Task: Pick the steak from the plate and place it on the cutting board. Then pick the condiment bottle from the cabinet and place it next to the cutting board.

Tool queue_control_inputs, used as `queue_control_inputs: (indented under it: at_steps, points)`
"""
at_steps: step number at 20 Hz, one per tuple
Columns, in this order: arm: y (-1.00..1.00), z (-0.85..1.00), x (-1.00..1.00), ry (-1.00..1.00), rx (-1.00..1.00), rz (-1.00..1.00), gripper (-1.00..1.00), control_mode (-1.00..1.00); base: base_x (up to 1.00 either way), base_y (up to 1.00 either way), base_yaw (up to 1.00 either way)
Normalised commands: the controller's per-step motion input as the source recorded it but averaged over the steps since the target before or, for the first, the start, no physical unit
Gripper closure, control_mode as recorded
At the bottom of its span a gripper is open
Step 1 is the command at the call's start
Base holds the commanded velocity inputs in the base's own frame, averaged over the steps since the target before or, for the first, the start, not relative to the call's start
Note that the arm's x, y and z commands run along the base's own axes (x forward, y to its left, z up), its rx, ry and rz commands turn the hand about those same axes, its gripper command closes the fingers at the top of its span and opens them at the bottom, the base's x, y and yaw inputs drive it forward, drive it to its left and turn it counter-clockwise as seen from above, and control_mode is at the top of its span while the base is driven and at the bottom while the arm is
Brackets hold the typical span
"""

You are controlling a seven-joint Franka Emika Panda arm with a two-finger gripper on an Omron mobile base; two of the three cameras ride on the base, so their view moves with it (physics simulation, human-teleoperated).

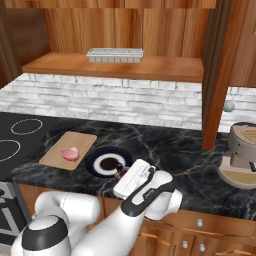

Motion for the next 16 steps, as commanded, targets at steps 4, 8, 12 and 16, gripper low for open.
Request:
queue_control_inputs:
  at_steps: [4,8,12,16]
  points:
    - [-0.03,-0.21,0.12,-0.02,0.0,0.0,1.0,-1.0,0.0,0.0,0.0]
    - [0.0,-0.22,0.18,-0.05,0.0,0.0,1.0,-1.0,0.0,0.0,0.0]
    - [0.0,-0.19,0.2,-0.05,0.0,-0.01,1.0,-1.0,0.0,0.0,0.0]
    - [-0.01,-0.19,0.19,-0.03,0.0,-0.01,1.0,-1.0,0.0,0.0,0.0]
